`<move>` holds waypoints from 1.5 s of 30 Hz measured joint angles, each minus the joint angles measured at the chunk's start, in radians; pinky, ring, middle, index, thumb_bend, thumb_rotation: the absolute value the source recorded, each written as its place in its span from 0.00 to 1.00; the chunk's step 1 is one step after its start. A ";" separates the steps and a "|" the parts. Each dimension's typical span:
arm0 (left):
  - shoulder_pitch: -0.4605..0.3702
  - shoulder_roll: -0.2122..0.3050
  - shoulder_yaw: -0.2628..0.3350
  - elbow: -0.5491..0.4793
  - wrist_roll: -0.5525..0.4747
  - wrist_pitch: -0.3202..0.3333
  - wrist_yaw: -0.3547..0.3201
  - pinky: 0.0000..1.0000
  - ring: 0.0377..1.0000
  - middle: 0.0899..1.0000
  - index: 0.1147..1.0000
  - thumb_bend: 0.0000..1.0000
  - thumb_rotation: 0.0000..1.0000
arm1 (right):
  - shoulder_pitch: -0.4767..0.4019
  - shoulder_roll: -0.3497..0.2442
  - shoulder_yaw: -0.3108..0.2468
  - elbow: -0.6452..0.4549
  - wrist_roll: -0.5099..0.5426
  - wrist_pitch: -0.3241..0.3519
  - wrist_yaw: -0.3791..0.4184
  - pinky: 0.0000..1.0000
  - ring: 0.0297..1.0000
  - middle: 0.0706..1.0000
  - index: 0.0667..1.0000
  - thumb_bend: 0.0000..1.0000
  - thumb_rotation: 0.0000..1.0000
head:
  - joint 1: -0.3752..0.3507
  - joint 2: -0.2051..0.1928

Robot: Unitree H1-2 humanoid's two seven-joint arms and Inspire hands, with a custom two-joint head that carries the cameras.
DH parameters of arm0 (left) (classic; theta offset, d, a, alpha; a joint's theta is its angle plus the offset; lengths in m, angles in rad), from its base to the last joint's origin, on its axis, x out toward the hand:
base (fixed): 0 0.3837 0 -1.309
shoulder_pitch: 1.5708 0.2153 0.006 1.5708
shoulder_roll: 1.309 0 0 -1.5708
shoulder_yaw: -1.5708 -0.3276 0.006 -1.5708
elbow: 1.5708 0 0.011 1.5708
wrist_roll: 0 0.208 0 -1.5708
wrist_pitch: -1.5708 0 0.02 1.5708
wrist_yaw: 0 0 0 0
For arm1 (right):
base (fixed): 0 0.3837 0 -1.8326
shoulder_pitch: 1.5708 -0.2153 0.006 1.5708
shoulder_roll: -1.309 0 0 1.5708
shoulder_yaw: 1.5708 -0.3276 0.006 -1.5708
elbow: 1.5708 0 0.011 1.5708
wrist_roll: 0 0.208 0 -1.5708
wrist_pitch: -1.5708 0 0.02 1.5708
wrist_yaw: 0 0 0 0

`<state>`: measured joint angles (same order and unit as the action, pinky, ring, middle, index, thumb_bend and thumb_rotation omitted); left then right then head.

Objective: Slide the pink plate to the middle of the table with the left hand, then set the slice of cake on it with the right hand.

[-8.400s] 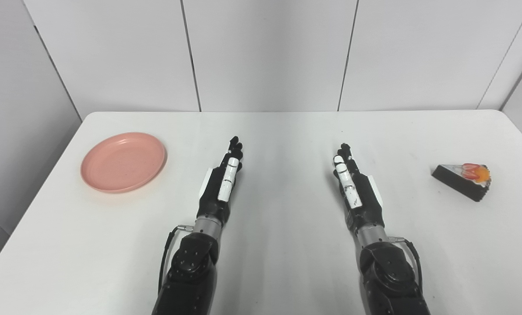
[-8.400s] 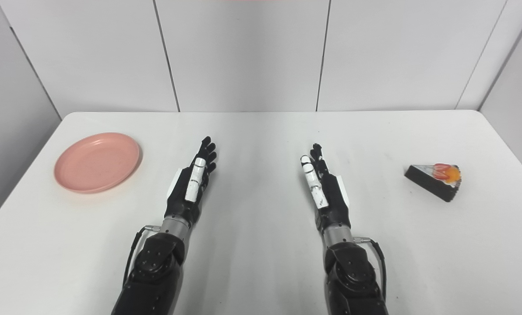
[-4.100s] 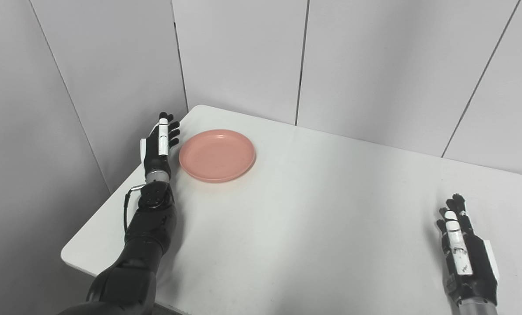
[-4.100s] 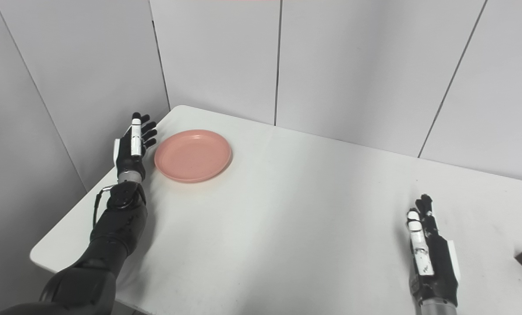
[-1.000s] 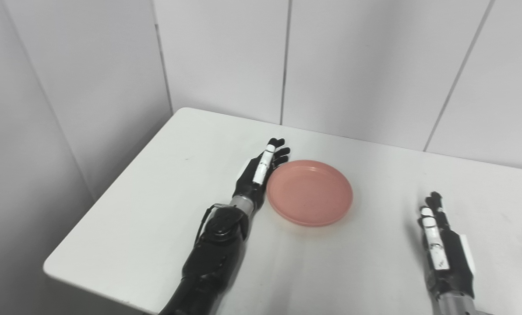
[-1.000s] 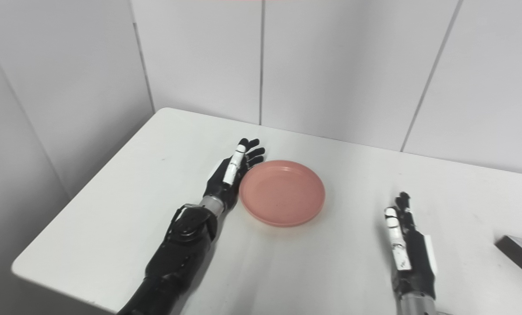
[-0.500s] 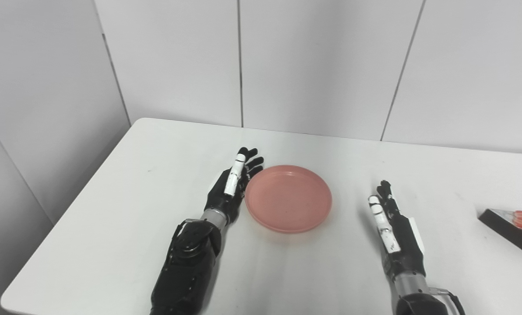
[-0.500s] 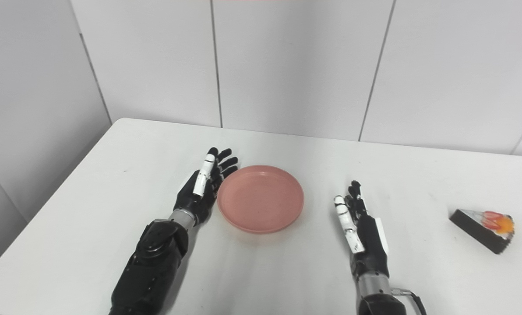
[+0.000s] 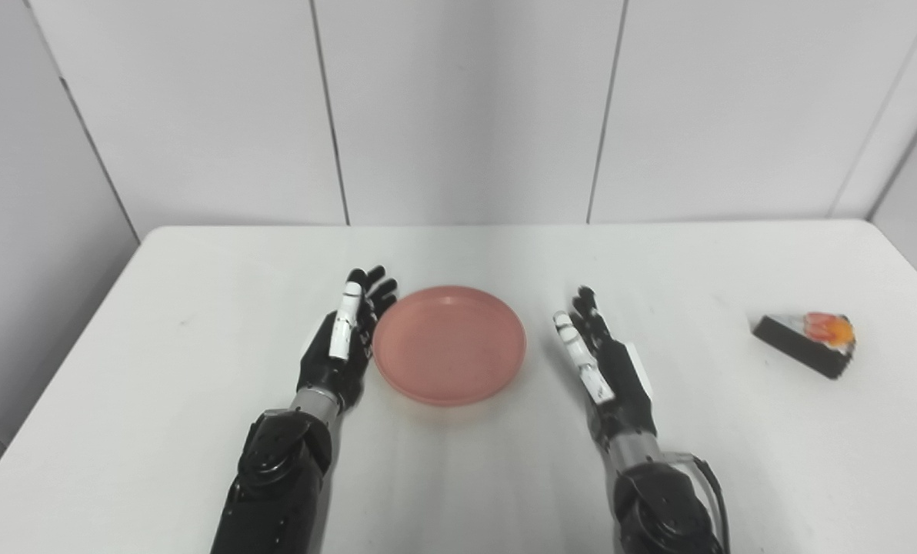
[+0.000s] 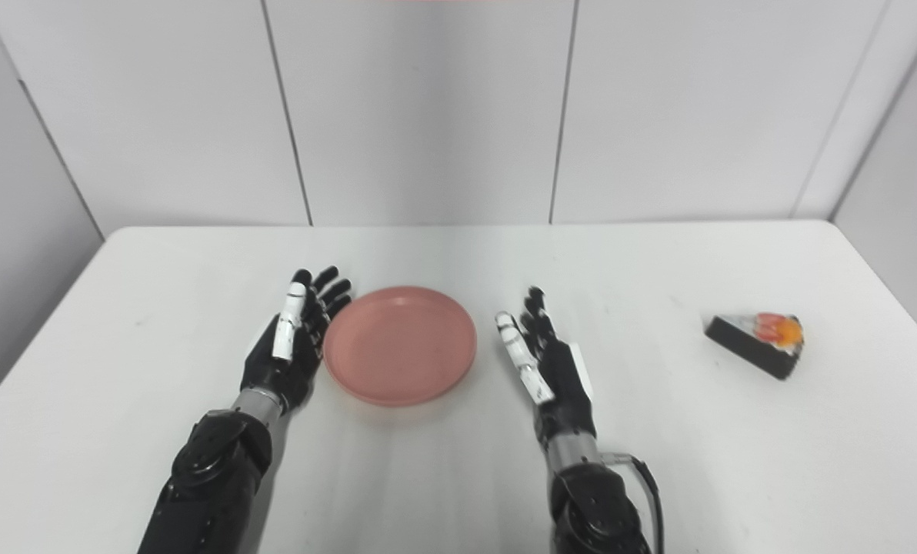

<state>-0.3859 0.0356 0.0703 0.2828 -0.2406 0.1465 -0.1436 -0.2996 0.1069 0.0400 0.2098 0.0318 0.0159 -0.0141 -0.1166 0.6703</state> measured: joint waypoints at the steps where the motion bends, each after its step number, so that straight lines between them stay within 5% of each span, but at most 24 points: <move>1: 0.001 -0.003 0.000 0.004 0.002 -0.014 -0.001 0.98 0.96 0.94 0.92 0.58 1.00 | -0.001 0.002 0.002 0.000 -0.007 0.000 -0.003 1.00 1.00 1.00 1.00 0.59 0.74 | -0.021 0.017; 16: 0.001 -0.009 -0.017 0.049 0.005 -0.099 -0.013 0.98 0.96 0.94 0.92 0.60 1.00 | -0.023 0.002 0.007 -0.021 -0.029 0.019 -0.018 1.00 1.00 0.99 0.99 0.65 0.77 | -0.083 0.049; 22: -0.003 -0.008 -0.024 0.071 0.021 -0.127 -0.020 0.99 0.98 0.95 0.93 0.60 1.00 | -0.062 -0.034 -0.023 -0.038 -0.044 0.018 -0.023 1.00 0.99 0.97 0.97 0.58 0.79 | -0.095 0.038; 38: -0.029 -0.001 -0.033 0.155 0.047 -0.221 -0.023 1.00 1.00 1.00 1.00 0.55 1.00 | -0.162 -0.182 -0.106 -0.059 -0.147 0.023 -0.105 0.98 0.98 0.96 0.97 0.60 0.76 | -0.141 0.014; 41: -0.031 0.004 -0.034 0.162 0.049 -0.237 -0.025 1.00 1.00 1.00 1.00 0.54 1.00 | -0.181 -0.236 -0.123 -0.077 -0.183 0.073 -0.108 0.93 0.95 0.94 0.94 0.60 0.79 | -0.158 0.009; 45: -0.038 0.016 -0.035 0.178 0.051 -0.248 -0.030 1.00 1.00 1.00 1.00 0.55 1.00 | -0.195 -0.337 -0.105 -0.108 -0.280 0.165 -0.097 0.88 0.93 0.92 0.90 0.66 0.71 | -0.210 -0.006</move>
<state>-0.4241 0.0516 0.0357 0.4612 -0.1897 -0.1013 -0.1739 -0.4947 -0.2305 -0.0655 0.1016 -0.2477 0.1813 -0.1108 -0.3266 0.6643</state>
